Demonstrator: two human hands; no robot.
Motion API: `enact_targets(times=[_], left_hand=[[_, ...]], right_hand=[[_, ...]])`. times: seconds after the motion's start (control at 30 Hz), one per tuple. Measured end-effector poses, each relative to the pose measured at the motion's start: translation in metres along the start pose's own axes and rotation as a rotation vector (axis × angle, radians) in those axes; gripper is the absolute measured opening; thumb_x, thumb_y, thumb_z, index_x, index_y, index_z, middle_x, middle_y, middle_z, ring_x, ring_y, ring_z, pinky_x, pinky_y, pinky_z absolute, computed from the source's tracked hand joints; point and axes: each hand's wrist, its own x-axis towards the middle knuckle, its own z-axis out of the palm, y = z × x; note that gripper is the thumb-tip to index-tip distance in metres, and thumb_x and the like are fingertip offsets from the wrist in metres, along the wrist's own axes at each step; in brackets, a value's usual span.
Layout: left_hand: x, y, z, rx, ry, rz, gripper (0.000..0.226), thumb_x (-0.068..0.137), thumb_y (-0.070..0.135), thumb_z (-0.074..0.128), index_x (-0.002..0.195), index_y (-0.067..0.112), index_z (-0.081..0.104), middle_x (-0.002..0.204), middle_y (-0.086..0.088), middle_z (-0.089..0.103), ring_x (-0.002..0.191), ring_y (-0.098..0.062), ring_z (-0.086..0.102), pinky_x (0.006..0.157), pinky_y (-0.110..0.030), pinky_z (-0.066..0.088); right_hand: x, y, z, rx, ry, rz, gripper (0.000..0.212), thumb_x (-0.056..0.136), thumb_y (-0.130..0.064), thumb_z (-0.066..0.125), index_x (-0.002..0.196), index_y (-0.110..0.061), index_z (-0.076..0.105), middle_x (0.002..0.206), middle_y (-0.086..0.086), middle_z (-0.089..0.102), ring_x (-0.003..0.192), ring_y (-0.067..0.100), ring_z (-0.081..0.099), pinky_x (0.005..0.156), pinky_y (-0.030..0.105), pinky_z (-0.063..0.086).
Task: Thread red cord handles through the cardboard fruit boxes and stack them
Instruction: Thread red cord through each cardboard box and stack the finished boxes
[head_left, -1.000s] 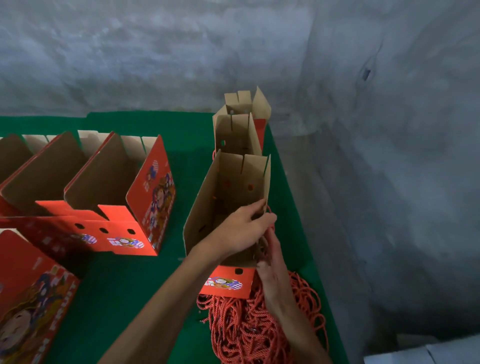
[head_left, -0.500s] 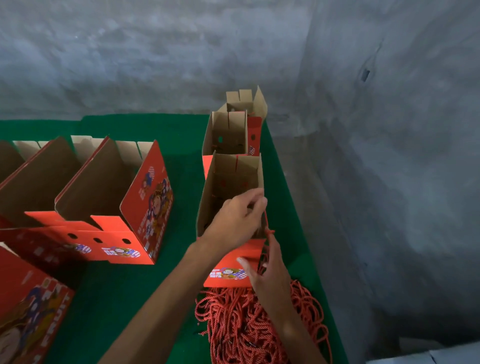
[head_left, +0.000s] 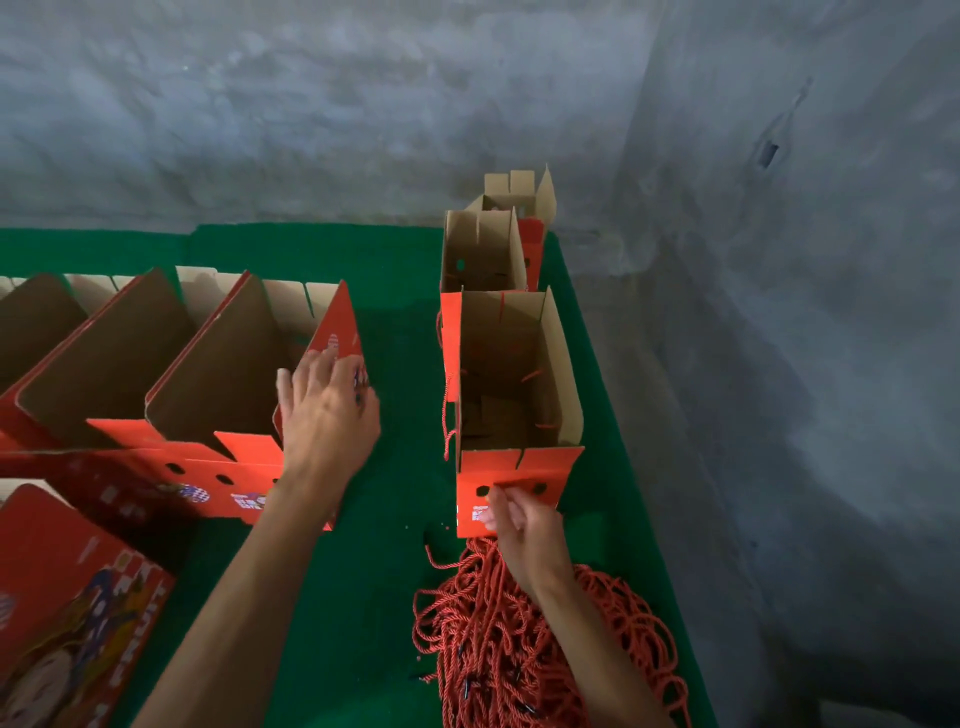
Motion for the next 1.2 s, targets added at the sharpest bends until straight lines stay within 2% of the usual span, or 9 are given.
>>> enact_targets(times=[0.1,0.2,0.27,0.5,0.63,0.8,0.9,1.03,1.2], left_hand=[[0.001,-0.014,-0.005,0.045,-0.011,-0.103,0.054,0.093,0.021,0.059,0.142,0.009,0.042,0.150,-0.018,0.042,0.141,-0.039,0.035,0.119,-0.058,0.023],[0.004,-0.020,-0.012,-0.013,-0.055,-0.208,0.048,0.096,0.024,0.055,0.139,0.015,0.036,0.131,-0.019,0.056,0.110,-0.045,0.059,0.090,-0.056,0.052],[0.004,-0.022,-0.015,-0.015,-0.020,-0.235,0.038,0.098,0.021,0.053,0.135,0.017,0.043,0.118,-0.018,0.066,0.094,-0.045,0.066,0.078,-0.053,0.057],[0.003,-0.011,-0.028,-0.050,-0.084,-0.204,0.017,0.092,0.014,0.052,0.104,0.015,0.064,0.091,-0.015,0.070,0.079,-0.043,0.066,0.073,-0.049,0.060],[-0.011,0.004,-0.030,-0.061,-0.150,-0.152,0.021,0.090,0.011,0.052,0.110,0.009,0.057,0.097,-0.020,0.067,0.088,-0.048,0.064,0.076,-0.051,0.057],[-0.033,0.019,-0.037,-0.084,-0.345,-0.119,0.024,0.091,0.018,0.058,0.109,0.011,0.045,0.105,-0.019,0.063,0.094,-0.047,0.063,0.081,-0.053,0.056],[-0.043,0.022,-0.041,-0.093,-0.464,-0.108,0.029,0.092,0.024,0.061,0.114,0.014,0.045,0.110,-0.013,0.063,0.098,-0.040,0.065,0.083,-0.050,0.058],[-0.054,0.021,-0.039,-0.074,-0.594,-0.089,0.037,0.092,0.027,0.065,0.118,0.020,0.040,0.102,-0.001,0.055,0.085,-0.024,0.062,0.076,-0.040,0.058],[-0.064,0.014,-0.032,-0.043,-0.694,-0.093,0.044,0.090,0.031,0.068,0.113,0.027,0.030,0.091,0.008,0.049,0.070,-0.010,0.056,0.065,-0.028,0.055]], right_hand=[[0.005,-0.002,0.007,-0.030,0.027,-0.052,0.041,0.105,-0.050,0.048,0.115,-0.019,0.074,0.115,0.000,0.077,0.102,0.010,0.074,0.092,0.028,0.059],[0.008,-0.002,0.013,-0.055,0.046,-0.047,0.045,0.106,-0.050,0.045,0.128,-0.020,0.070,0.128,0.001,0.073,0.116,0.011,0.069,0.101,0.024,0.052],[0.010,-0.002,0.018,-0.089,0.038,-0.032,0.045,0.108,-0.048,0.041,0.140,-0.024,0.062,0.138,-0.002,0.066,0.124,0.009,0.063,0.104,0.022,0.046],[0.029,0.000,0.017,-0.128,-0.154,0.050,0.057,0.111,-0.028,0.044,0.162,-0.040,0.022,0.170,-0.006,0.022,0.157,0.015,0.018,0.128,0.046,0.022],[0.027,0.009,0.022,-0.158,-0.249,0.013,0.064,0.109,-0.029,0.045,0.164,-0.037,0.015,0.173,-0.010,0.005,0.160,0.015,-0.003,0.130,0.049,0.007],[0.022,0.022,0.017,-0.118,-0.331,0.048,0.063,0.103,-0.028,0.061,0.160,-0.022,0.033,0.167,-0.002,0.030,0.156,0.018,0.025,0.128,0.042,0.024],[0.007,0.032,0.025,-0.387,-0.457,0.107,0.063,0.099,-0.038,0.065,0.156,-0.027,0.042,0.162,-0.003,0.042,0.150,0.018,0.037,0.126,0.037,0.025],[-0.012,0.030,0.055,-0.679,-0.422,-0.187,0.048,0.098,-0.046,0.061,0.141,-0.024,0.060,0.140,-0.004,0.063,0.134,0.016,0.050,0.125,0.039,0.018],[-0.023,0.027,0.080,-0.855,-0.380,-0.190,0.047,0.097,-0.056,0.055,0.129,-0.022,0.066,0.125,0.001,0.066,0.125,0.023,0.051,0.122,0.040,0.021]])
